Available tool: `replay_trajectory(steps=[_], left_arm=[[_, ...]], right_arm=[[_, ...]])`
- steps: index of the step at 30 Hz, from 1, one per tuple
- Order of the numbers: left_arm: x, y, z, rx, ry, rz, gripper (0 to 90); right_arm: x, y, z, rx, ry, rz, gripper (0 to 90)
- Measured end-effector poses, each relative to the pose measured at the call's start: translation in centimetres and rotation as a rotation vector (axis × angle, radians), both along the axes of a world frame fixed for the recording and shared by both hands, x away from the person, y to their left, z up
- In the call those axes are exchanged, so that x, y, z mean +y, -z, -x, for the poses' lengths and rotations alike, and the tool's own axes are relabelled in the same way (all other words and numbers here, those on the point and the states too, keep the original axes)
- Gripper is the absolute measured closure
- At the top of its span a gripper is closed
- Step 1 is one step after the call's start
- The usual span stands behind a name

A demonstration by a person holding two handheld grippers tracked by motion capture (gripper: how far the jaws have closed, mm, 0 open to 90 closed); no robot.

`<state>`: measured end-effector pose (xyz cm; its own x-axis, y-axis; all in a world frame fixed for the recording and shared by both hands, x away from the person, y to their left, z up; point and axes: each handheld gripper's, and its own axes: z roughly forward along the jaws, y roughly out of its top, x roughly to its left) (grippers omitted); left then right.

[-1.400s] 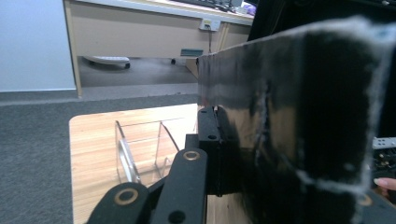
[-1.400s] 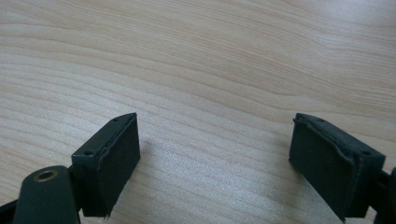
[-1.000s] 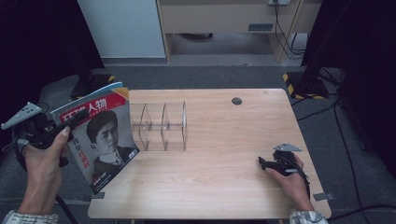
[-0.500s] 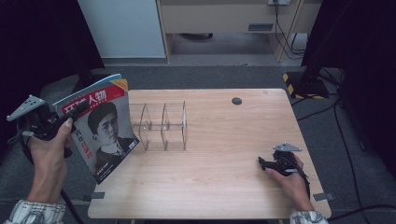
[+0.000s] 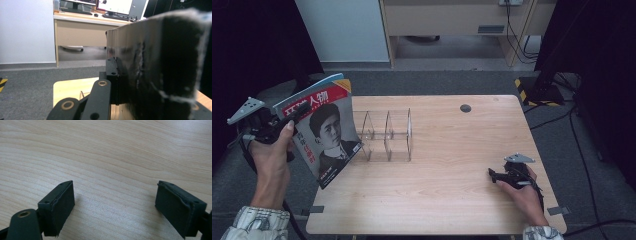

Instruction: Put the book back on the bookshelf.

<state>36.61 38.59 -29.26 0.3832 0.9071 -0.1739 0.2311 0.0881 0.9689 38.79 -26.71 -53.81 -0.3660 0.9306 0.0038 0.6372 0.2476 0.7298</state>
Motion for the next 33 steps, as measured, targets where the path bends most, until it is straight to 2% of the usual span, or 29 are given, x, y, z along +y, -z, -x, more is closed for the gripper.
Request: replay_trajectory(steps=[6, 12, 20, 24, 33], left_arm=[[-0.3, 0.4, -0.5, 0.002, -0.011, -0.002, 86.5], [-0.5, 0.4, -0.9, -0.016, -0.006, -0.002, 86.6], [-0.6, 0.7, -1.7, -0.025, -0.028, -0.005, 86.6], [-0.5, 1.1, -2.1, -0.027, -0.041, -0.007, 86.6], [-1.1, 2.5, -3.0, -0.060, -0.065, -0.018, 86.6]], right_arm=[[0.0, 0.0, 0.0, 0.001, 0.002, -0.001, 15.6], [0.0, 0.0, 0.0, 0.002, 0.002, -0.002, 15.5], [0.0, 0.0, 0.0, 0.002, 0.002, -0.001, 15.5], [0.0, 0.0, 0.0, 0.002, 0.002, -0.001, 15.5], [0.0, 0.0, 0.1, 0.001, 0.002, -0.001, 15.6]])
